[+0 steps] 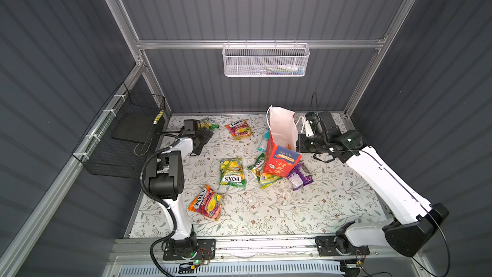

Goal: Place the snacks into the paper bag
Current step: Pick up the snack from the top-left of the table.

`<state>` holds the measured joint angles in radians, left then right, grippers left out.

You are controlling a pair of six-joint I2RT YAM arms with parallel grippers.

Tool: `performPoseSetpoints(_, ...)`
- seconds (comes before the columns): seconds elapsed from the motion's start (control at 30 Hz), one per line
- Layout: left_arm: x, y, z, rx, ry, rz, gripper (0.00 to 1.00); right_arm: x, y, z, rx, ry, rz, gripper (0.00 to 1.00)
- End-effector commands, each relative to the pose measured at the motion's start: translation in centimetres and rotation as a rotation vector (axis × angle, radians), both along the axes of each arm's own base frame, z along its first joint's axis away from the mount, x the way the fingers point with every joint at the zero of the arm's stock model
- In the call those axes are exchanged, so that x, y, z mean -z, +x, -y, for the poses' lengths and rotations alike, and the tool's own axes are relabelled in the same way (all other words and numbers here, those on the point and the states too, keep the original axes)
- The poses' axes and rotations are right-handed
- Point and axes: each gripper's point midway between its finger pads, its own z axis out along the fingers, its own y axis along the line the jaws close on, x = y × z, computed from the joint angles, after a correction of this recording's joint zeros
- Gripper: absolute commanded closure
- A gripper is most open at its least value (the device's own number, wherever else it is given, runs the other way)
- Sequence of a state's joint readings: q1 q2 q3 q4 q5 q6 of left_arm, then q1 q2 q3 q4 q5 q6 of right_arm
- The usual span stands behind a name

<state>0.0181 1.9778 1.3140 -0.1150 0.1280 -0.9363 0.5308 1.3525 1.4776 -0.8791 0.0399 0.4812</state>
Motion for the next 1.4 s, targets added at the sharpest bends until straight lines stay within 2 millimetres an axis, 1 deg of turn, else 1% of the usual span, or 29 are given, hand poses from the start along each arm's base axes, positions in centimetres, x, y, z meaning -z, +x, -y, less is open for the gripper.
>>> performPoseSetpoints(0.0, -1.3, 3.1, -0.4, -0.029, -0.09, 0.086, 0.0, 0.1, 0.0, -0.2, -0.022, -0.001, 0.01, 1.0)
performPoseSetpoints(0.1, -0.6, 4.3, -1.1, -0.041, -0.12, 0.106, 0.01, 0.2, 0.0, -0.1, -0.021, -0.004, 0.009, 1.0)
performPoseSetpoints(0.2, 0.3, 4.6, -1.6, -0.052, -0.134, 0.103, 0.04, 0.4, -0.1, -0.2, -0.024, -0.002, 0.003, 1.0)
performPoseSetpoints(0.23, -0.7, 5.6, -1.8, -0.055, -0.141, 0.132, 0.05, 0.4, -0.1, -0.1, -0.024, -0.004, 0.005, 1.0)
performPoseSetpoints(0.27, -0.4, 5.8, -2.0, -0.06, -0.149, 0.13, 0.07, 0.4, -0.1, -0.1, -0.024, -0.005, 0.004, 1.0)
performPoseSetpoints(0.37, 0.7, 6.1, -2.2, -0.073, -0.168, 0.11, 0.12, 0.4, 0.0, -0.1, -0.023, -0.003, 0.006, 1.0)
performPoseSetpoints(0.43, 1.6, 6.3, -2.0, -0.072, -0.192, 0.102, 0.2, 0.3, 0.0, -0.2, -0.025, -0.003, 0.005, 1.0)
performPoseSetpoints(0.53, 2.7, 6.6, -2.0, -0.078, -0.219, 0.089, 0.28, 0.4, 0.0, -0.3, -0.025, 0.001, 0.001, 1.0)
performPoseSetpoints(0.6, 3.1, 6.7, -1.8, -0.075, -0.238, 0.086, 0.33, 0.4, 0.0, -0.2, -0.024, 0.001, 0.0, 1.0)
performPoseSetpoints(0.67, 3.7, 6.5, -1.9, -0.087, -0.243, 0.073, 0.37, 0.5, 0.0, -0.2, -0.023, -0.002, -0.001, 1.0)
performPoseSetpoints(0.83, 4.1, 6.5, -2.1, -0.102, -0.241, 0.069, 0.43, 0.5, -0.1, -0.2, -0.024, 0.0, -0.005, 1.0)
performPoseSetpoints(0.93, 4.1, 6.6, -2.3, -0.1, -0.241, 0.07, 0.49, 0.4, -0.1, -0.2, -0.022, 0.001, -0.002, 1.0)
performPoseSetpoints(1.07, 4.0, 6.7, -2.5, -0.097, -0.24, 0.08, 0.54, 0.4, -0.2, -0.2, -0.024, 0.002, -0.003, 1.0)
performPoseSetpoints(1.2, 3.5, 6.9, -2.6, -0.084, -0.253, 0.103, 0.61, 0.2, -0.3, -0.2, -0.025, 0.003, 0.001, 1.0)
performPoseSetpoints(1.23, 3.2, 7.0, -2.7, -0.085, -0.253, 0.117, 0.64, 0.2, -0.3, -0.1, -0.022, 0.003, 0.001, 1.0)
performPoseSetpoints(1.3, 2.3, 7.1, -2.2, -0.055, -0.276, 0.144, 0.7, 0.1, -0.4, -0.1, -0.025, 0.004, 0.004, 1.0)
performPoseSetpoints(1.37, 1.1, 7.3, -2.1, -0.037, -0.284, 0.187, 0.77, 0.0, -0.4, 0.0, -0.021, 0.005, 0.007, 1.0)
